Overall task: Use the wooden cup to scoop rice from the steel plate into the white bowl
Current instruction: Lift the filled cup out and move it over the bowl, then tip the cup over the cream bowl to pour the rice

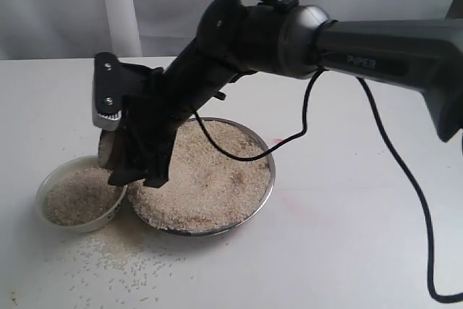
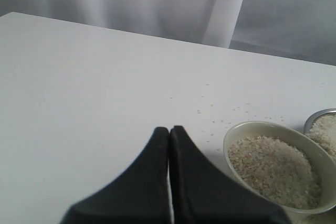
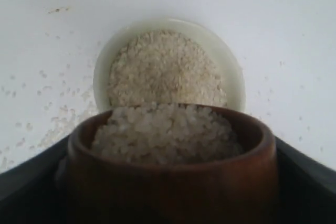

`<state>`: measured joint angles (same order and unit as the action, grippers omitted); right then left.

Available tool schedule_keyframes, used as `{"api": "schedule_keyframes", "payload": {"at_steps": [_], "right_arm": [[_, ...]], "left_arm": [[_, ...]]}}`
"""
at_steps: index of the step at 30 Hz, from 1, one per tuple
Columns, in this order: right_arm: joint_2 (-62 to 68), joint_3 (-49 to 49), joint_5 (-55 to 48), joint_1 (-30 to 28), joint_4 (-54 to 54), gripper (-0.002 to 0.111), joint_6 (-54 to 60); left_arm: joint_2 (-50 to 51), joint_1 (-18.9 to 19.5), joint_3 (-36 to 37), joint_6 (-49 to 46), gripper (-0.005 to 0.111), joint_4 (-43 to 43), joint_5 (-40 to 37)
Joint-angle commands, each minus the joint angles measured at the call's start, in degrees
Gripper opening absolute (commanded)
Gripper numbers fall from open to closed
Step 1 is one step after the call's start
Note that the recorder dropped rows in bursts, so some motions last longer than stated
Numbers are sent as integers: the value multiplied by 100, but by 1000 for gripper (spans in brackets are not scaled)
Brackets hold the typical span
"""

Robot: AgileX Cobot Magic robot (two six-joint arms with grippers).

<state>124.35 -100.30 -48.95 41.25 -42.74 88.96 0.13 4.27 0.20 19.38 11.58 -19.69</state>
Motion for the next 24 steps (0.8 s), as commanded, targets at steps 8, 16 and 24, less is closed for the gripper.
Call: {"api": "schedule_keyframes", "payload": {"at_steps": [8, 16, 24], "right_arm": [[-110, -80, 1708, 860, 1084, 0, -93], [-5, -80, 2288, 964, 1521, 0, -93], [279, -80, 2812, 964, 2015, 0, -78]], "left_arm": [[-13, -27, -20, 8, 0, -33, 36], [-13, -27, -20, 8, 0, -33, 36], [-13, -27, -20, 8, 0, -33, 36]]}}
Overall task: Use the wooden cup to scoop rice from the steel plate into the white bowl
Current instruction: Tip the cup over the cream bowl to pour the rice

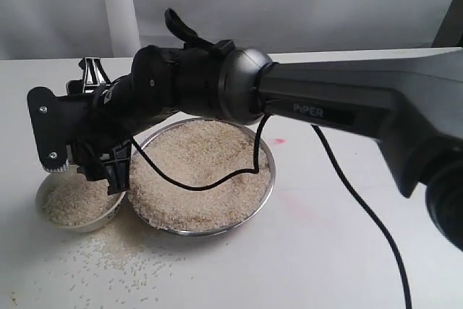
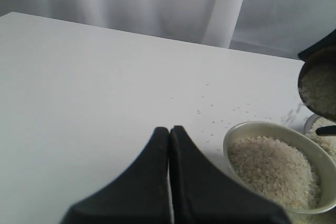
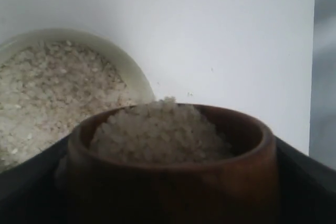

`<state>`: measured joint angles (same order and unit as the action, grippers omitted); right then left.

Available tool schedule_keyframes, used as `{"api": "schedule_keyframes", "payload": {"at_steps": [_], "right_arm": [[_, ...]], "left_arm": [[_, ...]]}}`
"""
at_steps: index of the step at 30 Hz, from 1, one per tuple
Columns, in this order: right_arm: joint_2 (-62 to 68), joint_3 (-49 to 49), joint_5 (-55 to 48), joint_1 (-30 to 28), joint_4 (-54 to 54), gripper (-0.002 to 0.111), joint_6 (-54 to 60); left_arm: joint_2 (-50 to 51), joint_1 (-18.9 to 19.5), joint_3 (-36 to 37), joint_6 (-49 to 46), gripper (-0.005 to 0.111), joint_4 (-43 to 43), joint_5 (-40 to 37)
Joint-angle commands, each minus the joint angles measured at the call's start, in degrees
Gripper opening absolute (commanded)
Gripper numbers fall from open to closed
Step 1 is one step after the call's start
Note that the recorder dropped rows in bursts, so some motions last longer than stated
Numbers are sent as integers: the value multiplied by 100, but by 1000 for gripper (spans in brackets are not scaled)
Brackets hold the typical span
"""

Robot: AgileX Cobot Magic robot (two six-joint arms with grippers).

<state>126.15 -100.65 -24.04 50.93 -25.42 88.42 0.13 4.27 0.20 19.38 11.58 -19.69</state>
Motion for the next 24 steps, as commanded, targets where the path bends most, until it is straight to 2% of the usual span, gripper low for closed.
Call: {"api": "schedule_keyframes", "payload": {"at_steps": [1, 9, 24], "right_arm": [[136, -45, 405, -4, 358, 0, 0], [221, -45, 565, -4, 1540, 0, -44], [221, -45, 611, 214, 2542, 0, -192]], "left_arm": [[-13, -27, -20, 8, 0, -33, 36], [-13, -27, -20, 8, 0, -33, 36], [-13, -27, -20, 8, 0, -33, 36]]}}
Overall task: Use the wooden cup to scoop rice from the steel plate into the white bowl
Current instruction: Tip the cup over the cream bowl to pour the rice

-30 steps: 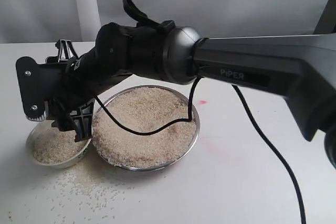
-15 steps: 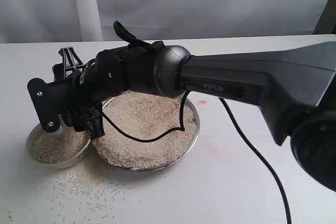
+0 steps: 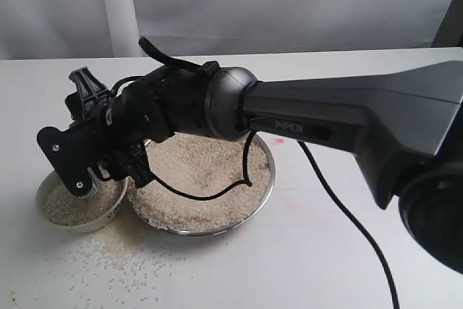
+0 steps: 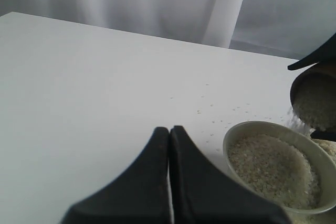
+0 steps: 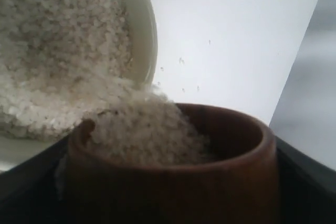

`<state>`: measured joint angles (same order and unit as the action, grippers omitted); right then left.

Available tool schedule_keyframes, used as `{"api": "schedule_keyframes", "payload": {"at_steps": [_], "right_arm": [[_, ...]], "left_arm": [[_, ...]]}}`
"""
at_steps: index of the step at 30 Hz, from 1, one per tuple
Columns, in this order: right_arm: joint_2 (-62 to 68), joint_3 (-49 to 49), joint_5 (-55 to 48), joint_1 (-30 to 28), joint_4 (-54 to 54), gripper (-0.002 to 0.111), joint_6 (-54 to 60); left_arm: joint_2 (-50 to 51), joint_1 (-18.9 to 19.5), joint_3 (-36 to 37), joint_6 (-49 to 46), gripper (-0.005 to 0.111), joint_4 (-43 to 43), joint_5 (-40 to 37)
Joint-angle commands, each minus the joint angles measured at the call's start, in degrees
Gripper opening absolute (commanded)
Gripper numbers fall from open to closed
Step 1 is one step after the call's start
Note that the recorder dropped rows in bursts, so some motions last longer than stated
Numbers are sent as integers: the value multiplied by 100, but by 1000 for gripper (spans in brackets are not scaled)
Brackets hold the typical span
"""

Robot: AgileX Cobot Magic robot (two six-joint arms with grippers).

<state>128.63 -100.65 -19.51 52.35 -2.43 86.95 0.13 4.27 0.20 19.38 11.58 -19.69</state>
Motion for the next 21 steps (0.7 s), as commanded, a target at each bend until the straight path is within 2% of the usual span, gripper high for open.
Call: {"api": "schedule_keyframes", "payload": {"at_steps": [1, 21], "right_arm": [[-27, -45, 168, 84, 315, 0, -45], [-27, -45, 243, 251, 1836, 0, -115]], "left_arm": [[-13, -27, -20, 8, 0, -33, 36], [-13, -27, -20, 8, 0, -33, 36]]}}
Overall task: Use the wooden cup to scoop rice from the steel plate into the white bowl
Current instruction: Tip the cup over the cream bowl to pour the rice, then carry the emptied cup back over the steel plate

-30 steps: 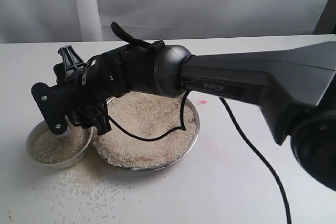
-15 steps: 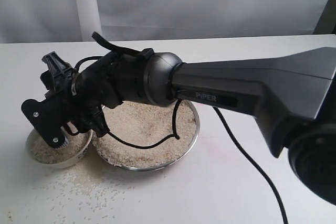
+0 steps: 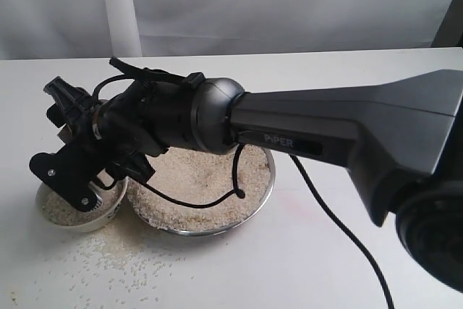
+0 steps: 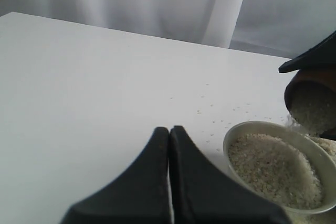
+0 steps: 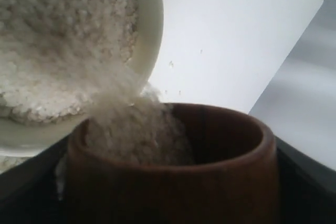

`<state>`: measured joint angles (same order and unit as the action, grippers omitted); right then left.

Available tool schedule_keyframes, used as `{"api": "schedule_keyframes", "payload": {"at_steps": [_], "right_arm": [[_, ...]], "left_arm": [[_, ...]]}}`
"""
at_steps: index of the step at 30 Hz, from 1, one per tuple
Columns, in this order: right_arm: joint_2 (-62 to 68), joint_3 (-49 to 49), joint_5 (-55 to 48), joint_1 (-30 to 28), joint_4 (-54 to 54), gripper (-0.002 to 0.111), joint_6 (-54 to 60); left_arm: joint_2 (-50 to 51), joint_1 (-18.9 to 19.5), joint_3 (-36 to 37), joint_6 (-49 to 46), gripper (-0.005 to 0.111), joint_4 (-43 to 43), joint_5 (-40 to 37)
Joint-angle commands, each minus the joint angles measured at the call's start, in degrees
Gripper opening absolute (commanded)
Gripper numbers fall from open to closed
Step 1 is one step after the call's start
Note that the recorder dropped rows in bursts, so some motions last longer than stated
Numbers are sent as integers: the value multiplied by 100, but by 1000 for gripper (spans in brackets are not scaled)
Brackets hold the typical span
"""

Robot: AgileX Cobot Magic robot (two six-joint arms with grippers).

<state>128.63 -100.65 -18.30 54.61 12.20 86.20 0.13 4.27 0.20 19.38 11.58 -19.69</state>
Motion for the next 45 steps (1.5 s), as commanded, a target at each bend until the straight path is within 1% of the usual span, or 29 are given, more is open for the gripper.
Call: {"api": "schedule_keyframes", "payload": {"at_steps": [1, 20, 39, 41, 43, 45], "right_arm": [[-27, -45, 122, 25, 443, 0, -58], [-27, -45, 116, 320, 1872, 0, -113], [-27, -45, 116, 319, 1998, 0, -113], [-27, -45, 116, 319, 1874, 0, -395], [-72, -84, 12, 307, 1705, 0, -1028], [-193, -190, -440, 281, 1547, 0, -1839]], "left_arm": [[-13, -27, -20, 8, 0, -33, 36], [-13, -27, -20, 8, 0, -33, 36], [-13, -27, -20, 8, 0, -33, 36], [-13, -27, -20, 8, 0, -33, 36], [-13, -27, -20, 8, 0, -33, 36], [-13, -27, -20, 8, 0, -33, 36]]}}
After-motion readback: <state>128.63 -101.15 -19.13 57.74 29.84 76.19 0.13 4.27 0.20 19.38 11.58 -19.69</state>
